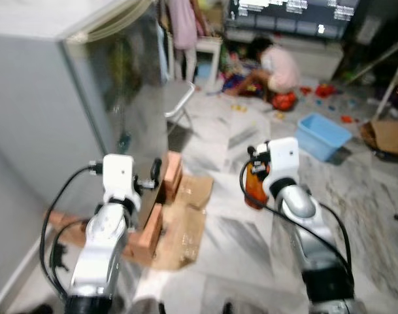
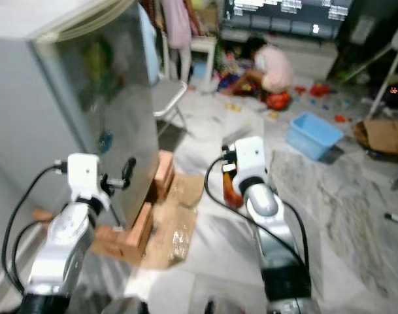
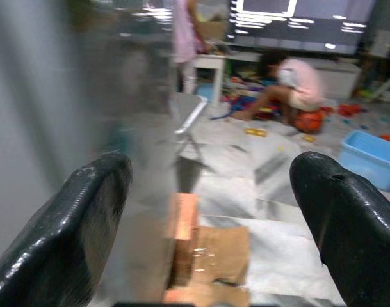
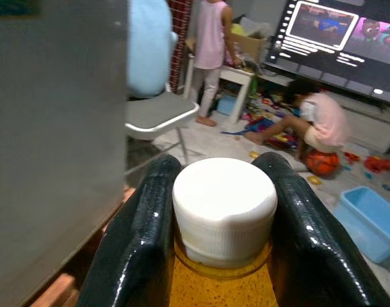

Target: Restocking fridge

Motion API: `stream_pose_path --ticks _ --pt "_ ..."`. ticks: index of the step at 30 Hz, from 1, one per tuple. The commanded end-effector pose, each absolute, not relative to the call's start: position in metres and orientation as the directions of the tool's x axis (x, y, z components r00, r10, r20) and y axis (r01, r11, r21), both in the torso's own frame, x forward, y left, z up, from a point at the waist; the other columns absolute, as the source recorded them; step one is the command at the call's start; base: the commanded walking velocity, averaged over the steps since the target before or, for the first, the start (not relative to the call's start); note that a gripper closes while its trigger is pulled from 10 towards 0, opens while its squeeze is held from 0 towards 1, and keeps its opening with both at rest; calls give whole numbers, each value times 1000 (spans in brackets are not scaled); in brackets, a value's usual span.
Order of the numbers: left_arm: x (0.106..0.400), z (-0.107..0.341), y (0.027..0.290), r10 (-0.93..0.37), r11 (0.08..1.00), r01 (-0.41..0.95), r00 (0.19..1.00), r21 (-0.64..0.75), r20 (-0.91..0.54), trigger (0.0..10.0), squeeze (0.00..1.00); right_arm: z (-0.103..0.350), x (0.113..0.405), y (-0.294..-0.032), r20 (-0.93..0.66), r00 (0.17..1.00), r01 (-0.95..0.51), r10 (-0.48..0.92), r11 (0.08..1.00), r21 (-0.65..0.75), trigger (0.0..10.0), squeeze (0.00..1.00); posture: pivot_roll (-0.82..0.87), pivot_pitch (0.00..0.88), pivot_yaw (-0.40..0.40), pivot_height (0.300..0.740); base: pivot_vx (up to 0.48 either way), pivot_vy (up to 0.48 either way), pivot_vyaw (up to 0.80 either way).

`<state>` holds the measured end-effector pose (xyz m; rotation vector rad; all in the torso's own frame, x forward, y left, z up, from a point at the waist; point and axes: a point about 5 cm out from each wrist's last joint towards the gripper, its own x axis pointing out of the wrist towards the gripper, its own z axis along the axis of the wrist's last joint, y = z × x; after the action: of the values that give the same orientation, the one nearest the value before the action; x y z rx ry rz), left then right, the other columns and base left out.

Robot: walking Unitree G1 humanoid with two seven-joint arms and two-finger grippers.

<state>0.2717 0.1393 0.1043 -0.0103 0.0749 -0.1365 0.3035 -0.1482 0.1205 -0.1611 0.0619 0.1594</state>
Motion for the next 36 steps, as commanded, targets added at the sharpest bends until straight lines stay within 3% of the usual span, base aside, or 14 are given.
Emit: stream_pose_path --ticks 1,8,18,28,36 --pt "273 108 136 -142 990 142 988 -9 -57 10000 0 125 306 -154 -63 990 -132 122 976 -174 10000 0 44 0 -26 740 0 0 0" --pt "278 112 152 -91 996 91 996 -1 -27 10000 0 124 305 -158 -66 993 -111 100 977 -182 10000 0 45 0 -20 740 0 0 0" --pt "281 120 153 -114 993 114 993 8 14 10000 0 125 305 -159 -63 994 -97 87 978 -185 10000 0 52 0 -13 740 0 0 0" --pt "278 114 145 -129 992 129 992 -12 8 10000 0 125 299 -166 -72 995 -83 72 983 -165 10000 0 33 0 -23 740 319 0 0" --pt "278 116 142 -133 991 133 991 -23 12 10000 0 121 296 -167 -87 993 -88 74 981 -172 10000 0 39 0 -26 740 355 0 -488"
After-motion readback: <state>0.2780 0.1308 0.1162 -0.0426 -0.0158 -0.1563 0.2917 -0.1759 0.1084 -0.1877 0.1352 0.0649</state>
